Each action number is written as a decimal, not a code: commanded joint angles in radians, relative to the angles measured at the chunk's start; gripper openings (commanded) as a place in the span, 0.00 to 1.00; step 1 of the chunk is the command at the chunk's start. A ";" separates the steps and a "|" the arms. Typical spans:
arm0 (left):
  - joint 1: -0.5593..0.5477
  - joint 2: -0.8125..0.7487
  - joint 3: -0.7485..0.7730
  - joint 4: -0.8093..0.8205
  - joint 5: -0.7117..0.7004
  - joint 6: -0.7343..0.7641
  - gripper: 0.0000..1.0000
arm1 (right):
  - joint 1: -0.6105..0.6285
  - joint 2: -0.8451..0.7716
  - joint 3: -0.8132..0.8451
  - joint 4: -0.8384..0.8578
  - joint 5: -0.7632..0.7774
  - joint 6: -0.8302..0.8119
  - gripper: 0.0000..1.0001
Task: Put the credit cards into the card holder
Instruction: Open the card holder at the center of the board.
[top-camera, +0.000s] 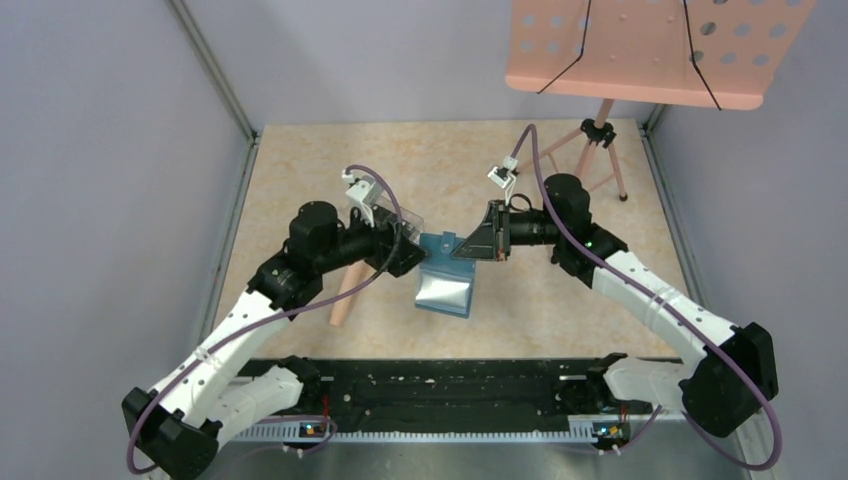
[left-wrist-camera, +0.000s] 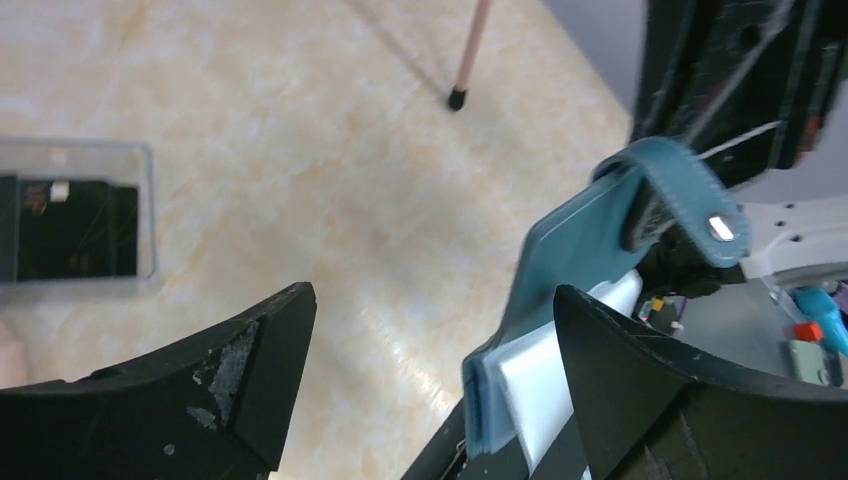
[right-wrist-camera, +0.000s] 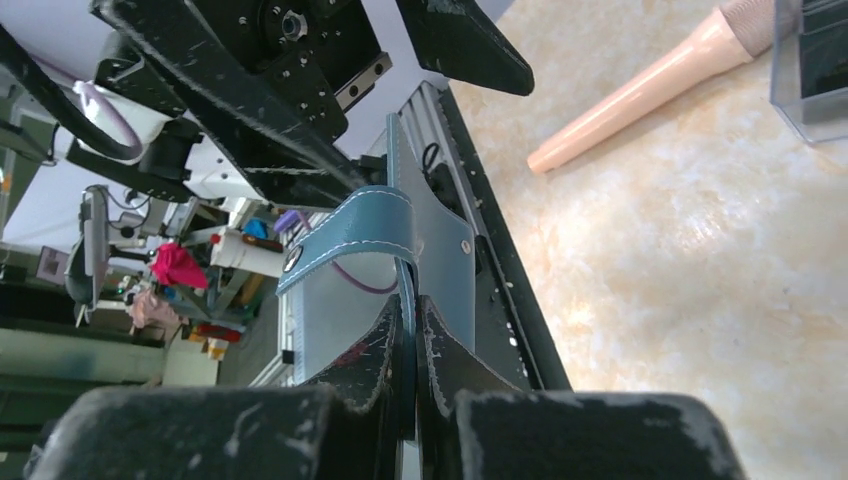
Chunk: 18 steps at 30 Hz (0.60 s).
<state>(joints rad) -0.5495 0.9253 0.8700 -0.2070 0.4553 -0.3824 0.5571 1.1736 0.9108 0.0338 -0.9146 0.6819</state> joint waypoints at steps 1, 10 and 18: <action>0.002 -0.008 0.035 -0.226 -0.163 0.015 0.94 | -0.020 -0.018 0.045 -0.070 0.042 -0.059 0.00; 0.000 -0.011 -0.019 -0.299 -0.172 0.022 0.94 | -0.031 -0.021 0.042 -0.114 0.067 -0.082 0.00; -0.018 0.084 0.002 -0.339 -0.122 0.027 0.94 | -0.030 -0.007 0.041 -0.116 0.090 -0.076 0.00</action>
<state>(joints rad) -0.5526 0.9520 0.8509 -0.5213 0.3019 -0.3706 0.5327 1.1736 0.9112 -0.0986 -0.8410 0.6193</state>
